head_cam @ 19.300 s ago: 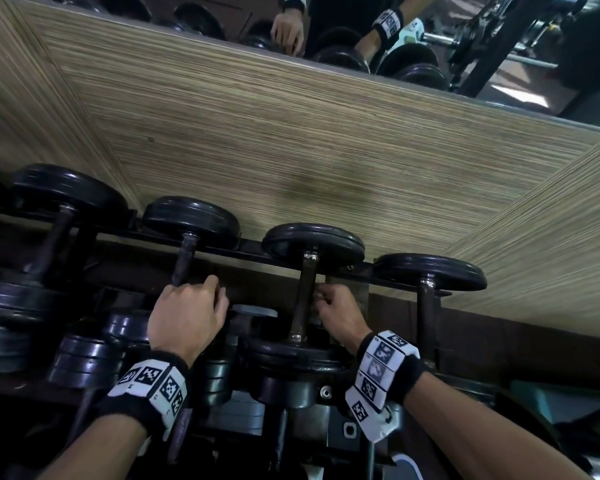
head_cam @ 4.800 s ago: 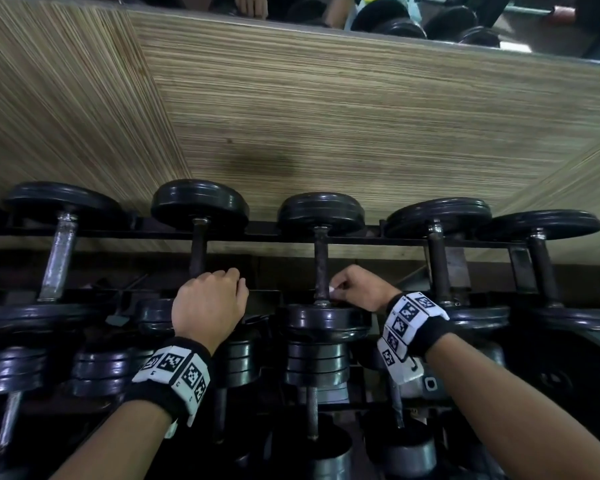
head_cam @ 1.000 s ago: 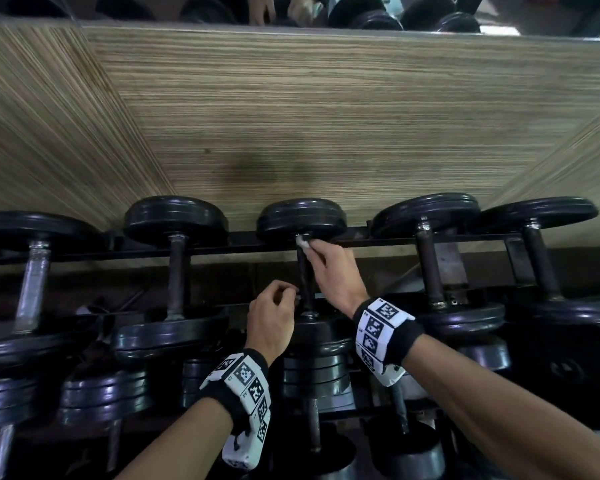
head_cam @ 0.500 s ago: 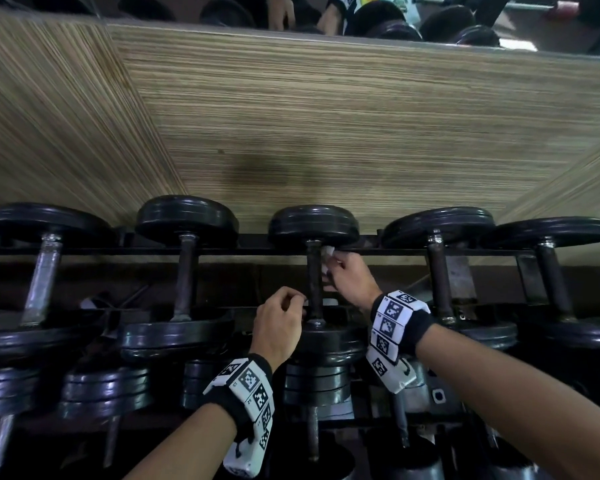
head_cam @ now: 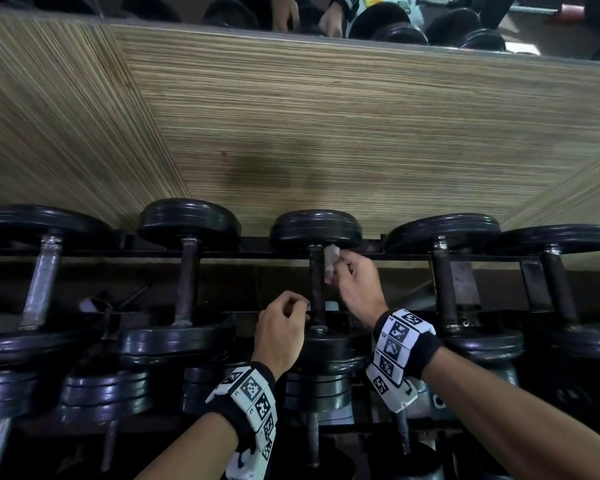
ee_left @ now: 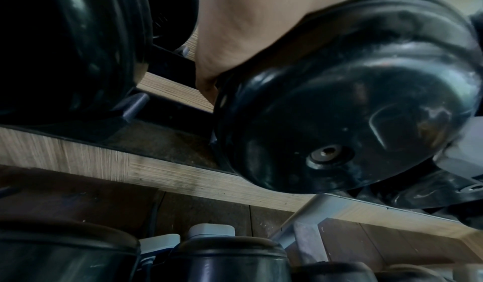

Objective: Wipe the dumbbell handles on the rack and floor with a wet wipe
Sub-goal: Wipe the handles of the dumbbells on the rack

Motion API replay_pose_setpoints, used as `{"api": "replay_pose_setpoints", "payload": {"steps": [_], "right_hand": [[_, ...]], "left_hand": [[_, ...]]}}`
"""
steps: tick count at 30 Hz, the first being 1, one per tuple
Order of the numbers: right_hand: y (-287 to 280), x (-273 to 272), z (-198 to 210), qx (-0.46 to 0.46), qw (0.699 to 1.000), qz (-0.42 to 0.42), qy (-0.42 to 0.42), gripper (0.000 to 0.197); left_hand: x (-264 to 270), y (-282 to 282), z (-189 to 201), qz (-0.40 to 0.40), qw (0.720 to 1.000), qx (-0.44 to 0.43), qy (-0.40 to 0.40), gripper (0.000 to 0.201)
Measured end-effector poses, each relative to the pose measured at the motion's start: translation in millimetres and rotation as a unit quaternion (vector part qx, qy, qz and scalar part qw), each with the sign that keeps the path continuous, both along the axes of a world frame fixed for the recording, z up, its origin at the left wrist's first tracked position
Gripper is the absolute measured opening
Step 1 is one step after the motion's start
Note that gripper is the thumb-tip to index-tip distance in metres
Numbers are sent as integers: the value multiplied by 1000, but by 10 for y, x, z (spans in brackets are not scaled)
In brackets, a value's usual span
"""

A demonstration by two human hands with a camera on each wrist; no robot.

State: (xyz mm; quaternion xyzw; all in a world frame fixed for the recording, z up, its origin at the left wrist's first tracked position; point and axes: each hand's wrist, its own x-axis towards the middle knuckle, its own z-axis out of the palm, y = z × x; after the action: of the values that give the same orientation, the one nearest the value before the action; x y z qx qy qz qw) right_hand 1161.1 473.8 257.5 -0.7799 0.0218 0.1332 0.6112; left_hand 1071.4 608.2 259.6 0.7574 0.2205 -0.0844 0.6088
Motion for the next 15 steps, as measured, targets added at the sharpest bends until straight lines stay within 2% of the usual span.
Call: {"api": "replay_pose_setpoints", "payload": {"steps": [4, 7, 11, 13, 15], "right_hand": [[15, -59, 51, -118, 989, 11, -85, 25], [68, -144, 128, -175, 975, 29, -137, 22], [210, -251, 247, -226, 952, 138, -155, 19], [188, -261, 275, -173, 971, 114, -116, 22], [128, -298, 296, -106, 987, 86, -82, 26]], "left_hand": [[-5, -7, -1, 0, 1000, 8, -1, 30], [-11, -1, 14, -4, 1000, 13, 0, 29], [-6, 22, 2, -34, 999, 41, 3, 17], [27, 69, 18, -25, 1000, 4, 18, 13], [69, 128, 124, -13, 995, -97, 25, 23]]}}
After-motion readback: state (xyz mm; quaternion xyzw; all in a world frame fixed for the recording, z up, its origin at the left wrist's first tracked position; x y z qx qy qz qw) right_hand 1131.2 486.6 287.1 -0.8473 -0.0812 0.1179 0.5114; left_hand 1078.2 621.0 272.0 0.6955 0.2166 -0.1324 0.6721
